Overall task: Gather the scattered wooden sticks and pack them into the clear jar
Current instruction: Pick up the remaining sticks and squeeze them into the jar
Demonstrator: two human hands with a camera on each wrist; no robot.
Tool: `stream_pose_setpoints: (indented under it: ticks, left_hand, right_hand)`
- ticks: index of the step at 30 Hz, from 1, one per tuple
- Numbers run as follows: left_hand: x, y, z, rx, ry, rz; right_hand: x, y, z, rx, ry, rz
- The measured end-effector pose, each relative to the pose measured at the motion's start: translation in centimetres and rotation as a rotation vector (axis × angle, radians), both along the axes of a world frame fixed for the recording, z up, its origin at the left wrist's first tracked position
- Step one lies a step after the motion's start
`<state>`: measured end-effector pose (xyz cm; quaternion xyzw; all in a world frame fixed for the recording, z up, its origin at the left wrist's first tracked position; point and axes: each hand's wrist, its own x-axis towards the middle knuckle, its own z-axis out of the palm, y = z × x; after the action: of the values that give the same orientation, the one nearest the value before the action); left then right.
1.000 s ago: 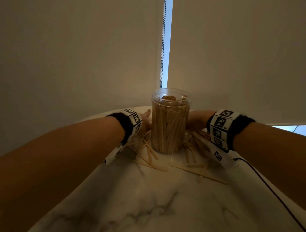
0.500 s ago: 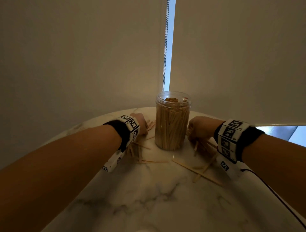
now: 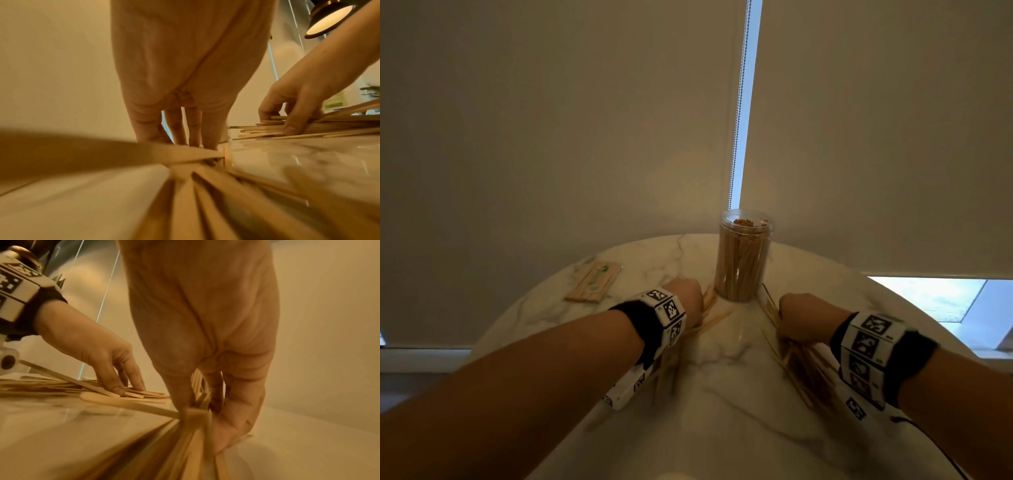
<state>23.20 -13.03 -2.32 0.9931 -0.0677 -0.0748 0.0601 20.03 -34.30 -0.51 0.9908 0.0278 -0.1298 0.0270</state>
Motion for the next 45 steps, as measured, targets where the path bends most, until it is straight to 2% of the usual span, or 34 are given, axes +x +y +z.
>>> stream_pose_setpoints:
  ticks: [6, 11, 14, 16, 18, 22, 26, 28, 30, 32, 34, 38, 42, 45]
  left_hand:
    - [-4.1, -0.8, -0.5, -0.059, -0.015, -0.054]
    - [-5.3, -0.6, 0.1, -0.213, -0.023, -0.083]
    - [-3.4, 0.7, 1.6, -0.256, -0.112, -0.003]
    - [-0.8, 1.8, 2.5, -0.203, -0.158, 0.032]
    - [2.4, 2.5, 3.4, -0.139, -0.161, 0.047]
    - [9.0, 1.3, 4.4, -0.097, -0.107, -0.084]
    - [13.8, -1.8, 3.5, 0.057, -0.034, -0.237]
    - [14.9, -3.1, 2.6, 0.069, 0.031, -0.295]
    - [15.4, -3.7, 2.2, 0.217, 0.025, -0.365]
    - [15.4, -3.7, 1.9, 0.226, 0.043, -0.353]
    - [14.8, -3.3, 1.7, 0.263, 0.055, -0.424]
    - [13.5, -2.0, 1.4, 0.186, 0.013, -0.327]
    - [10.7, -1.3, 1.5, 0.201, 0.013, -0.262]
    - [8.6, -0.9, 1.1, 0.233, 0.039, -0.302]
  right_hand:
    - [-4.1, 1.7, 0.1, -0.003, -0.014, 0.069]
    - [-5.7, 3.1, 0.4, 0.071, 0.024, 0.094]
    - [-5.1, 2.5, 1.3, 0.251, 0.031, 0.009]
    - [-4.1, 1.4, 1.8, 0.417, 0.007, -0.079]
    - [-2.9, 0.2, 1.9, 0.5, 0.012, -0.143]
    - [-0.4, -0.8, 1.2, 0.409, 0.196, -0.119]
    - [0.2, -0.6, 0.8, 0.26, 0.203, 0.027]
    - [0.1, -0.5, 0.8, 0.226, 0.214, 0.09]
    - [-0.1, -0.2, 1.0, 0.212, 0.223, 0.138]
    - [-0.5, 0.0, 1.2, 0.209, 0.217, 0.175]
    - [-1.0, 0.2, 1.3, 0.205, 0.214, 0.198]
    - [-2.1, 0.4, 1.1, 0.184, 0.192, 0.236]
    - [-3.0, 0.8, 1.0, 0.186, 0.163, 0.232]
    - [-3.5, 0.9, 0.9, 0.174, 0.14, 0.23]
